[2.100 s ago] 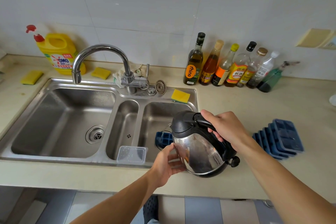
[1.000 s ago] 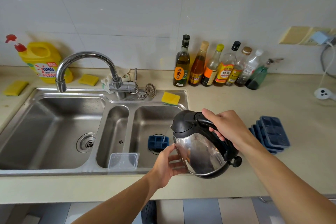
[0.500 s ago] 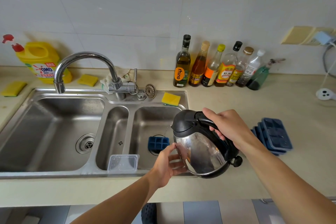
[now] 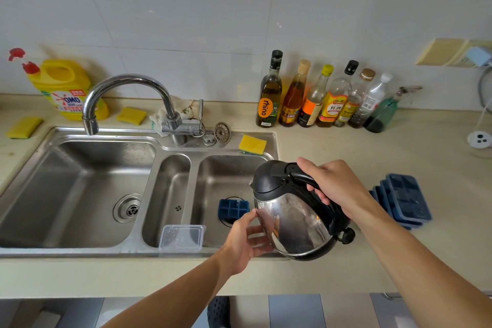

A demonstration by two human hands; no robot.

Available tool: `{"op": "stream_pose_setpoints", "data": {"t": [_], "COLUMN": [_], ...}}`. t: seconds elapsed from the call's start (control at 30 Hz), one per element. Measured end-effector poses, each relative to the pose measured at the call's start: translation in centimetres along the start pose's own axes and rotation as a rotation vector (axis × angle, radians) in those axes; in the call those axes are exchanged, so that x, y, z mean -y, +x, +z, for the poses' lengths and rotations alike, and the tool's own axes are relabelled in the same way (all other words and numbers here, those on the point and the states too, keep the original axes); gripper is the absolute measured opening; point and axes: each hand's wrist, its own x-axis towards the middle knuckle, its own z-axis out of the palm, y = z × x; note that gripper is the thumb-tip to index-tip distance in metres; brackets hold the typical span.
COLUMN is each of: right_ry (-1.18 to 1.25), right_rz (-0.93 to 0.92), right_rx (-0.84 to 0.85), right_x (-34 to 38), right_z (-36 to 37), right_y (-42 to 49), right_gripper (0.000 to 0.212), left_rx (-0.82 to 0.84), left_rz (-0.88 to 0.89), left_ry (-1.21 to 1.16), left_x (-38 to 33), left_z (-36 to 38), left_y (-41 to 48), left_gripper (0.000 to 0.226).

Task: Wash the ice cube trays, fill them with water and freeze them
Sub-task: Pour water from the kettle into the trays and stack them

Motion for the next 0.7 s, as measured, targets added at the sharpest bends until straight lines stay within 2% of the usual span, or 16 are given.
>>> {"op": "stream_pose_setpoints", "data": {"t": [0.33, 0.7], "right_ry": [-0.005, -0.004], "right_rz": [-0.004, -0.011], "right_rx": [-0.002, 0.003], "right_x": [-0.4, -0.6], "right_z": [-0.4, -0.7], "right_y": [-0.7, -1.2], "right_gripper": [0.075, 0.067], "left_rx": [0.005, 0.0], "left_rz": [-0.007, -0.003], "left_ry": [0.006, 0.002], "left_x": [0.6, 1.1], "left_z": [0.3, 0.6], "left_y": [-0.4, -0.6], "left_gripper": [0.044, 0.043]}}
